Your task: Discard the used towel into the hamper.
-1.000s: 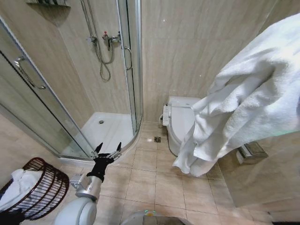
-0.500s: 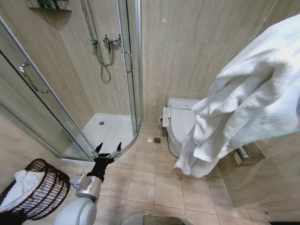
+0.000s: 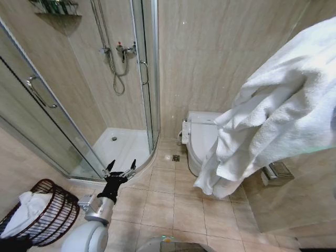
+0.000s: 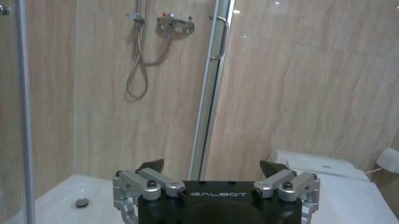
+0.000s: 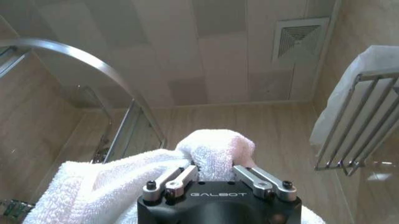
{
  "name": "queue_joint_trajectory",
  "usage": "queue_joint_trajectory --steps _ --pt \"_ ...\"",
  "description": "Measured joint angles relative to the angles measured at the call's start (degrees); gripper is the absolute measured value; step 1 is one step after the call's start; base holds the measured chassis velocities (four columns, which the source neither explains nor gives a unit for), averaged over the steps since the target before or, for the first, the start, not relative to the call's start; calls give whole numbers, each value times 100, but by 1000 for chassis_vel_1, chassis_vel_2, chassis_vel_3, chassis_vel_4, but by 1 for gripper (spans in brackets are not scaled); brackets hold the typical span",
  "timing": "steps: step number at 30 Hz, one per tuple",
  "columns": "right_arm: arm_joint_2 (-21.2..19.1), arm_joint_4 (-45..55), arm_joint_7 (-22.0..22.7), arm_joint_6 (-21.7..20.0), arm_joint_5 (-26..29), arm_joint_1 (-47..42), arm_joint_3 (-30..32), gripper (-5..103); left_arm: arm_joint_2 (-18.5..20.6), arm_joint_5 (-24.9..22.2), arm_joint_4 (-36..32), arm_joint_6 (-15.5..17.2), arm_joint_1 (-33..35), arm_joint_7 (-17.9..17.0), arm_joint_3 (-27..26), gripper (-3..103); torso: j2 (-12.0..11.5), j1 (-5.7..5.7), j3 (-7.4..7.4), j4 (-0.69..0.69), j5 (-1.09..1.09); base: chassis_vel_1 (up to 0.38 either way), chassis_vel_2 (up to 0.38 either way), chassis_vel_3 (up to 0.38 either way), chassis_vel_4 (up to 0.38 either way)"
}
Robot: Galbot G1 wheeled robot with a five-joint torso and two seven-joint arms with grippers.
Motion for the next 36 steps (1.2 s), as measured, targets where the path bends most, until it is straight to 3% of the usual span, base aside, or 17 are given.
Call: queue_joint_trajectory --steps 31,36 --pt "110 0 -20 14 -33 -51 -9 13 0 0 0 0 0 0 0 100 905 406 499 0 0 0 0 0 0" --pt "127 0 -25 17 -33 -57 -9 13 0 0 0 0 0 0 0 100 955 428 529 0 0 0 0 0 0"
